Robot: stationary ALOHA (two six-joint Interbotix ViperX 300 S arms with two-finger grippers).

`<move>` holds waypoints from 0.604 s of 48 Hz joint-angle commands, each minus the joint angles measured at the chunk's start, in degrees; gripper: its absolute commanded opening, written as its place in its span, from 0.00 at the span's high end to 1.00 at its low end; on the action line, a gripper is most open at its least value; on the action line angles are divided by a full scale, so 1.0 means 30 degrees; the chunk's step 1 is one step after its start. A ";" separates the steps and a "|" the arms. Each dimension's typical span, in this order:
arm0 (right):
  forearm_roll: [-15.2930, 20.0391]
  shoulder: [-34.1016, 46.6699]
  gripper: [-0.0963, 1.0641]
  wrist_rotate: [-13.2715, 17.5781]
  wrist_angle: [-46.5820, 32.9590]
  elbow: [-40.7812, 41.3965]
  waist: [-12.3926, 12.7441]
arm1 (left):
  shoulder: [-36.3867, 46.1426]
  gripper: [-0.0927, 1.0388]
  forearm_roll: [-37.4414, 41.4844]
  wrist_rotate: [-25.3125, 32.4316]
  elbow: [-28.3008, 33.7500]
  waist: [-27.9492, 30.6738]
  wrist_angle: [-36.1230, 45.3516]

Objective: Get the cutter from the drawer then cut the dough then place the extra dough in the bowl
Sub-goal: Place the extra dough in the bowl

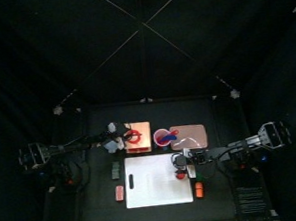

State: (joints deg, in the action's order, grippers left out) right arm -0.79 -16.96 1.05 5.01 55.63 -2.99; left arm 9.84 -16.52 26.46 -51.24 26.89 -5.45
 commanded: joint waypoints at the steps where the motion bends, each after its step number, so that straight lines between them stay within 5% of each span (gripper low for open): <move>1: 0.0029 -0.0234 0.19 0.0000 -0.0059 -0.0117 0.0059 | 0.0000 0.36 0.0000 0.0059 0.0146 0.0059 0.0000; 12: 0.0059 -0.0205 0.19 0.0029 -0.0059 -0.0088 0.0059 | 0.1318 0.39 0.0000 0.0059 -0.0059 0.0088 -0.0850; 29: 0.0146 -0.0234 0.19 0.0000 0.0264 -0.0029 0.0029 | 0.9814 0.39 -0.0439 -0.0059 -0.3135 0.2080 0.1172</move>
State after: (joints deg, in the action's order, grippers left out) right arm -0.26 -16.88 1.14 5.98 56.16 -2.99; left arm 34.19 -16.88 26.46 -59.68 31.03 -4.31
